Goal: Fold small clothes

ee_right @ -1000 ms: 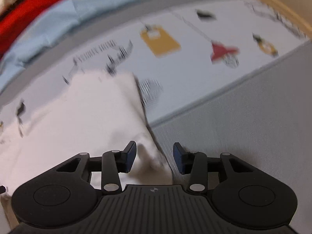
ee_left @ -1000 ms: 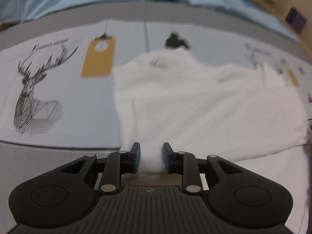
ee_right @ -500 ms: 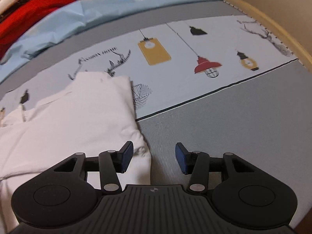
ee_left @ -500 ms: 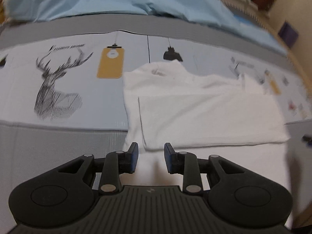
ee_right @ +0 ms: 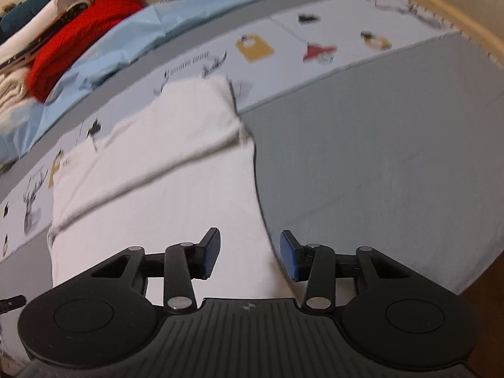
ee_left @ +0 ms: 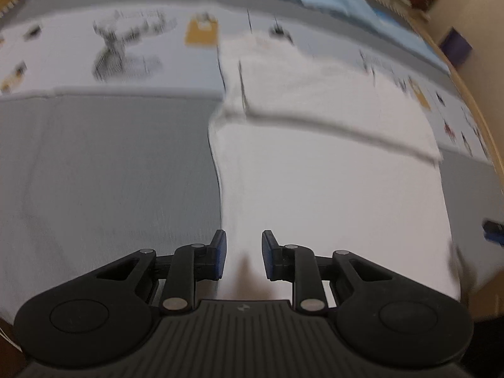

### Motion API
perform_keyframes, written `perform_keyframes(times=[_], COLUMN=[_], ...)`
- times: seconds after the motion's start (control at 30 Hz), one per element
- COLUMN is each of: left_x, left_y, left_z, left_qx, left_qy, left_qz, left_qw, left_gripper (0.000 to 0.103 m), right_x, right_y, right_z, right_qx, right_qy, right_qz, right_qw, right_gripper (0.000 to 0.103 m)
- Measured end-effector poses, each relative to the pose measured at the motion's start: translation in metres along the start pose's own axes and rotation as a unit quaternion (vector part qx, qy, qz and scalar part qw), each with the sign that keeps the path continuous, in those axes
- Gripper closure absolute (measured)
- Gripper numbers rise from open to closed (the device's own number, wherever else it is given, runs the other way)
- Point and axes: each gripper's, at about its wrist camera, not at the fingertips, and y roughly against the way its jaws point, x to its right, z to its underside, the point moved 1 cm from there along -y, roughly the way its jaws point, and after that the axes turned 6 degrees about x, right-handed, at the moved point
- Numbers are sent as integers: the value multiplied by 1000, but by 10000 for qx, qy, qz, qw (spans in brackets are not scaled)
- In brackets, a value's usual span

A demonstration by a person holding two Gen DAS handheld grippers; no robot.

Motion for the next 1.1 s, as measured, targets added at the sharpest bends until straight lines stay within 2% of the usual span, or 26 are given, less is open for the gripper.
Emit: perform_keyframes(times=[0.07, 0.13, 0.3, 0.43, 0.5, 0.63, 0.93, 1.1], left_x=[-8, -13, -22, -24, -20, -16, -23, -12], left_y=[-9, -14, -20, -31, -33, -34, -26, -29], left_z=[17, 29, 48, 59, 60, 61, 65, 65], left_qx=[-362, -541, -733, -927, -931, -945, -848, -951], left_qy=[-8, -75, 3, 64, -57, -81, 136, -105], left_qz=[-99, -196, -43, -93, -120, -129, -310, -295], left_qw=[9993, 9983, 9973, 9956, 9956, 9954, 9958, 9950], left_gripper=[76, 76, 76, 76, 76, 76, 76, 76], right_x=[2, 8, 31, 29, 25, 18, 17, 21], right_y=[-10, -20, -33, -40, -43, -46, -41, -39], right_z=[12, 23, 39, 54, 61, 69, 69, 67], right_qx=[-344, -647, -1113, -1446, -1606, -1676, -1562, -1568], right_qy=[202, 367, 350, 556, 737, 1057, 954, 1038], right_qz=[-51, 141, 606, 558, 517, 531, 647, 684], right_qw=[9992, 9971, 9913, 9864, 9829, 9787, 9810, 9798], right_gripper=[59, 59, 59, 59, 59, 57, 57, 55])
